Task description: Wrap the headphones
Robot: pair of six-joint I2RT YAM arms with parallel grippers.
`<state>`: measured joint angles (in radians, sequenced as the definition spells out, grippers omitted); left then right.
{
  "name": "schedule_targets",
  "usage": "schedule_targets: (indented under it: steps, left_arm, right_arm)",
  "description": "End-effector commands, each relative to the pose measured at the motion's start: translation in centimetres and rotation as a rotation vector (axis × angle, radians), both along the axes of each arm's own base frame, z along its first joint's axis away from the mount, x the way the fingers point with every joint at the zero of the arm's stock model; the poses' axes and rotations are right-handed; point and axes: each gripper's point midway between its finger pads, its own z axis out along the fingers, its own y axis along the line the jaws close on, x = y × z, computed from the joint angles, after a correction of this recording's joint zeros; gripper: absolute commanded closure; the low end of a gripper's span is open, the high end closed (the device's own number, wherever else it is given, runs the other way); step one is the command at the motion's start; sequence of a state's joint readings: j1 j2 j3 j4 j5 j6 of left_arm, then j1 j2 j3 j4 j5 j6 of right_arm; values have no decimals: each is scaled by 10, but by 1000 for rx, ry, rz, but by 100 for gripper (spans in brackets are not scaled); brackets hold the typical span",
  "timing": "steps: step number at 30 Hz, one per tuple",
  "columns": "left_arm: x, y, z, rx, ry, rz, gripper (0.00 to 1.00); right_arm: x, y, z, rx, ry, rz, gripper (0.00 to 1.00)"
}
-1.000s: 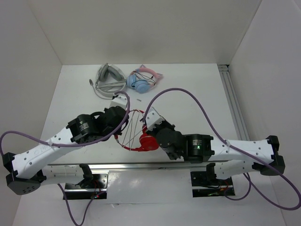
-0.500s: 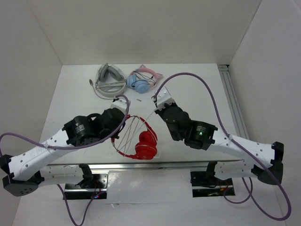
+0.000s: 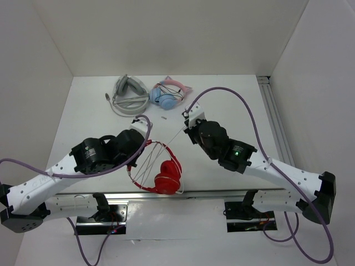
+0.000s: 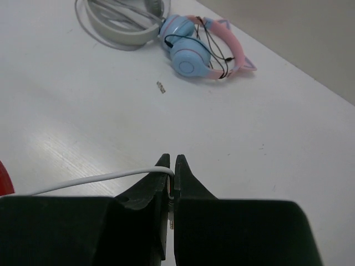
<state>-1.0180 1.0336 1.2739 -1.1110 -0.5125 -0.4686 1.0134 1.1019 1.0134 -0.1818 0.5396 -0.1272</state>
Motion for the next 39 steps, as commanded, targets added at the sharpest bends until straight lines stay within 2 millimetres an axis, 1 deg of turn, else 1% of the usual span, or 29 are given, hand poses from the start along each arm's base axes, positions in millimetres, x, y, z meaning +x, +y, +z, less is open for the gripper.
schedule_targets:
  steps: [1,2,4,5,6,7,9,13,15,17,18,19,20,21,22,23,24,25,27,28,29,31,32,34,35,36,37,38,39]
  left_arm:
    - [-4,-12,30,-116,-30,-55,100]
    - [-4,-13,30,-116,-30,-55,100]
    - [-9,-13,37,-149,-30,-81,100]
    - [-10,-14,36,-146,-27,-96,100]
    - [-12,-16,40,-161,-24,-105,100]
    - [-14,-17,44,-180,-32,-122,100]
    - [-19,-20,47,-210,-27,-154,100]
    - [-26,-26,61,-274,-33,-203,100]
    - [-29,-31,69,-315,-40,-225,100]
    - [-26,-38,76,-350,-59,-235,100]
    - [-26,-41,79,-368,-64,-244,100]
    - [-24,-45,84,-381,-74,-245,100]
    - [-23,-48,88,-405,-81,-239,100]
    - [-18,-57,98,-435,-105,-242,100]
    - [-18,-61,106,-470,-113,-244,100]
    - [-14,-67,109,-484,-124,-245,100]
    - [-12,-70,114,-504,-140,-247,100]
    - [-8,-80,123,-549,-154,-250,100]
    - [-3,-89,121,-571,-159,-244,100]
    - [-3,-94,114,-580,-144,-243,100]
    - [0,-100,118,-619,-158,-237,100]
    - [4,-110,110,-637,-144,-234,100]
    - [5,-114,99,-639,-124,-220,100]
    - [10,-120,98,-675,-139,-204,100]
    - [11,-123,89,-673,-129,-197,100]
    - [13,-125,87,-679,-133,-198,100]
    - [14,-127,95,-715,-159,-204,100]
    - [14,-130,89,-711,-158,-219,100]
    - [14,-131,92,-730,-173,-223,100]
  right_arm:
    - [10,-1,13,124,-25,19,100]
    - [12,-4,8,116,-17,14,100]
    - [14,-5,9,137,-13,28,100]
    - [19,-9,8,140,-9,27,100]
    - [19,-9,4,137,2,44,100]
    - [17,-8,6,148,2,68,100]
    - [13,0,-3,149,23,128,100]
    - [2,19,-7,182,27,251,100]
    - [-8,32,-15,197,53,335,100]
    - [-19,45,-17,239,50,426,100]
    - [-31,55,-19,275,69,502,100]
    - [-33,60,-11,317,32,537,100]
    - [-38,61,-26,320,52,554,100]
    - [-41,61,-24,343,43,567,100]
    - [-48,64,-14,378,9,594,100]
    - [-55,65,-21,393,25,607,100]
    - [-60,66,-19,411,19,618,100]
    - [-67,68,-17,440,24,628,100]
    - [-80,66,-11,501,-12,659,100]
    - [-86,67,-8,536,-13,661,100]
    - [-91,62,-3,573,-46,663,100]
    - [-94,58,1,611,-67,656,100]
    - [-96,57,11,639,-87,662,100]
    - [-98,54,10,644,-93,664,100]
    - [-99,55,10,643,-92,674,100]
    - [-99,55,20,654,-108,678,100]
    - [-101,57,18,653,-92,690,100]
    - [-106,58,25,657,-100,720,100]
    - [-106,58,32,665,-112,723,100]
